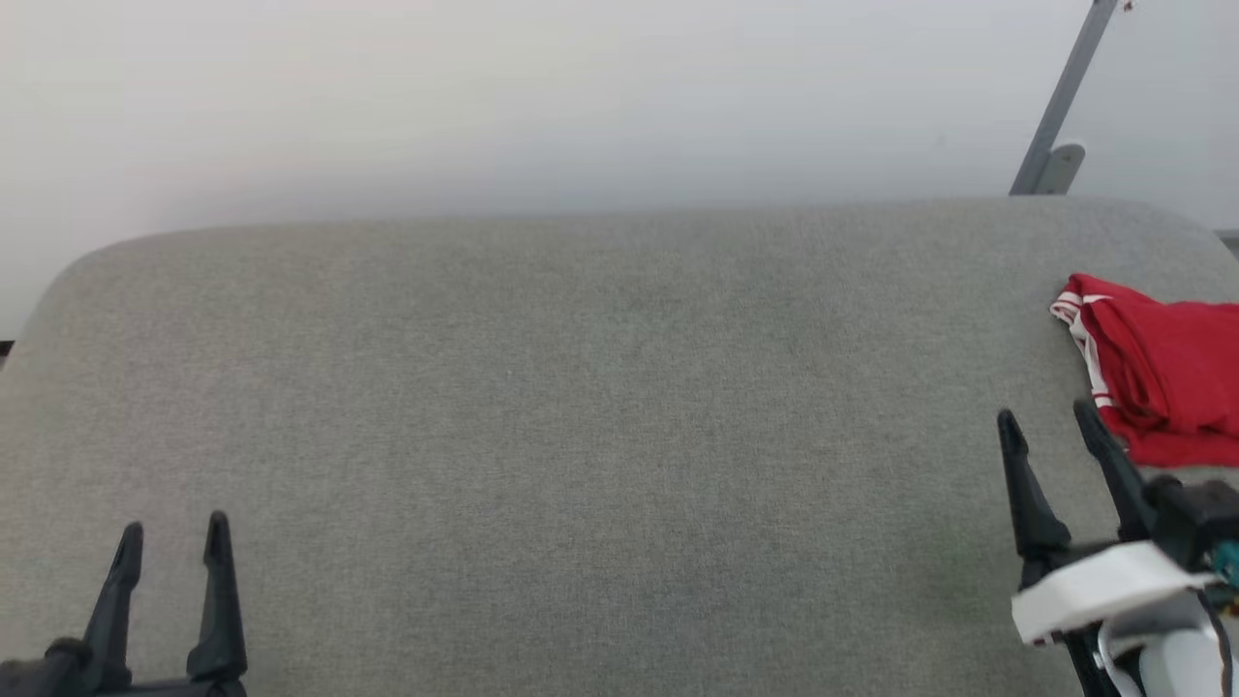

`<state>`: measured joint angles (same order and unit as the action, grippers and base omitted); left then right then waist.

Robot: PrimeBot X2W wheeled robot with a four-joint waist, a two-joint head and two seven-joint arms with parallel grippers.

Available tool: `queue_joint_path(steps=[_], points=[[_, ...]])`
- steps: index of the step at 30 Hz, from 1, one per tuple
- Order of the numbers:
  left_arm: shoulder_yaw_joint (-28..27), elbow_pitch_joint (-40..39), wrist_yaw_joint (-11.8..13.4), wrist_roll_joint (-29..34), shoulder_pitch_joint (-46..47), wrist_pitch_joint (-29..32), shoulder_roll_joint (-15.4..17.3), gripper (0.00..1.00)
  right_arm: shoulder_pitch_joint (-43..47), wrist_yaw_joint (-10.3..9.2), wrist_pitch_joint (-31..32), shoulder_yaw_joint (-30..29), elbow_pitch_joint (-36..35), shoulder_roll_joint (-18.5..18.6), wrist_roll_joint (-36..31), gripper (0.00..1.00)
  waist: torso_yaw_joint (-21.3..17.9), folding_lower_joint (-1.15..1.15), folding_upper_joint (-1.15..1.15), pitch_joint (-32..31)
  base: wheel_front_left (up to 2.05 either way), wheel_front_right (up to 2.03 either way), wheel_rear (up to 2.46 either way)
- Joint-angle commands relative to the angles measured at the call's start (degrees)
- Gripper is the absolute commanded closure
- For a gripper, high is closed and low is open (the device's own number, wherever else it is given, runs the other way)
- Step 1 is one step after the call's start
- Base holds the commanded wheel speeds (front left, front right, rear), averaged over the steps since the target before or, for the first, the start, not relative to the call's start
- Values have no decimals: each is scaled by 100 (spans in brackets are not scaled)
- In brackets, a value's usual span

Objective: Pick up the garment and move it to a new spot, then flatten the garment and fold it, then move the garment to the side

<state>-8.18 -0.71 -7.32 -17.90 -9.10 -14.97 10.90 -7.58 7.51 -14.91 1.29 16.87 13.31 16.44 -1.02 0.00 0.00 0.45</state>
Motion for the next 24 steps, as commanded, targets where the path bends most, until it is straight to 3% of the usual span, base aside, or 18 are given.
queue_joint_path(steps=[1,24], points=[[-51,-53,-18,-12,-114,-27,-35,0,181,-4,-25,-94,-142,-63,-36,0,40,0,0,-65,0,0,0],[14,20,-18,-88,-296,-27,-226,0,1218,-4,-27,-499,-782,-669,-152,0,103,0,0,-220,0,0,0]])
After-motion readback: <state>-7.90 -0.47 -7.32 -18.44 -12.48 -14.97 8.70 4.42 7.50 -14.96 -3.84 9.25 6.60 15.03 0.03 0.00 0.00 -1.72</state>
